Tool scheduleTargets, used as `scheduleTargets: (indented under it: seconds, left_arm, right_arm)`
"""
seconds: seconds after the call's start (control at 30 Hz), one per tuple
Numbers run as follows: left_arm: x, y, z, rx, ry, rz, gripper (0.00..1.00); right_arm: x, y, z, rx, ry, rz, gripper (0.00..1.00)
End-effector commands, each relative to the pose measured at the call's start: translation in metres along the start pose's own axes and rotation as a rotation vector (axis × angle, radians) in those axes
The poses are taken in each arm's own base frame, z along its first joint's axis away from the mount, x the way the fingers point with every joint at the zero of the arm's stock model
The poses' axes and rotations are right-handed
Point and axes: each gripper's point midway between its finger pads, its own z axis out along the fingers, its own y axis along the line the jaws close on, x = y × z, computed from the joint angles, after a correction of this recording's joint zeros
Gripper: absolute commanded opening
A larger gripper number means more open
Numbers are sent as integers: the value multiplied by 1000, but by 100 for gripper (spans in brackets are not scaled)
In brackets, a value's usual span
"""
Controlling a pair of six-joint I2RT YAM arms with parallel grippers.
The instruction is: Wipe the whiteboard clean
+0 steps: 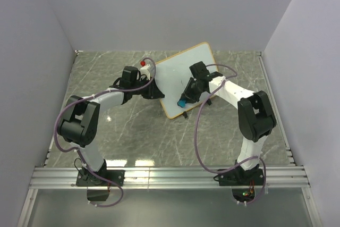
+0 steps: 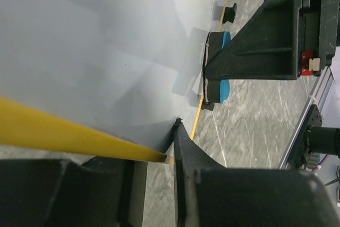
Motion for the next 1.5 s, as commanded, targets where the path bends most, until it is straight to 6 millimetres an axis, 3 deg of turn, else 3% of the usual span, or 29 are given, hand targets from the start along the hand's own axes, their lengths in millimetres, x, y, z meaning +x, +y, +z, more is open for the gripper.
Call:
scheduleTargets:
  seconds: [0.0,0.2,0.3,0.37,0.53,0.6,0.63,0.7,0.73,0.8,0.83,0.93,1.07,1.17,1.3,1.33,1.47]
  left_arm:
    - [36,32,3,-163,93,168,0]
    - [42,32,6,-168,109,176,0]
    - [44,32,7,-169,114,177,0]
    - [45,32,8,-169,118,179,0]
    - [46,32,7,-174,120,181,0]
    - [46,32,6,-176,121,179,0]
    - [46,32,6,-176,121,179,0]
    - [47,32,5,-177,121,179,0]
    - [47,33,6,-181,122,180,0]
    - [48,33,6,-178,124,177,0]
    - [45,33,6,-179,119,180,0]
    - [45,33,7,-177,120,181,0]
    - [48,34,9,-174,128,175,0]
    - [48,35,9,-177,128,176,0]
    - [49,36,9,-179,132,179,0]
    - [50,37,10,-180,134,177,0]
    - [52,37,11,-181,140,179,0]
  right_arm:
    - [-32,1,13,51,-91,-3,0]
    - [-80,77,-18,-123,-190,-19,0]
    - [-97,103,-29,-189,-235,-15,0]
    - [-104,108,-29,-192,-238,-1,0]
    - [-105,89,-16,-159,-213,35,0]
    - [-96,65,-4,-123,-195,52,0]
    - [-88,44,1,-84,-181,66,0]
    - [-81,26,6,-60,-179,67,0]
    - [-70,6,10,-23,-159,76,0]
    - [-61,-9,13,3,-156,68,0]
    - [-48,-27,17,34,-134,73,0]
    - [-36,-42,19,45,-124,85,0]
    - [-41,-39,17,44,-135,85,0]
    - [-57,-22,11,8,-153,107,0]
    - [-101,9,-2,-114,-185,252,0]
    - [-120,28,-15,-161,-220,257,0]
    - [-169,43,-28,-157,-285,273,0]
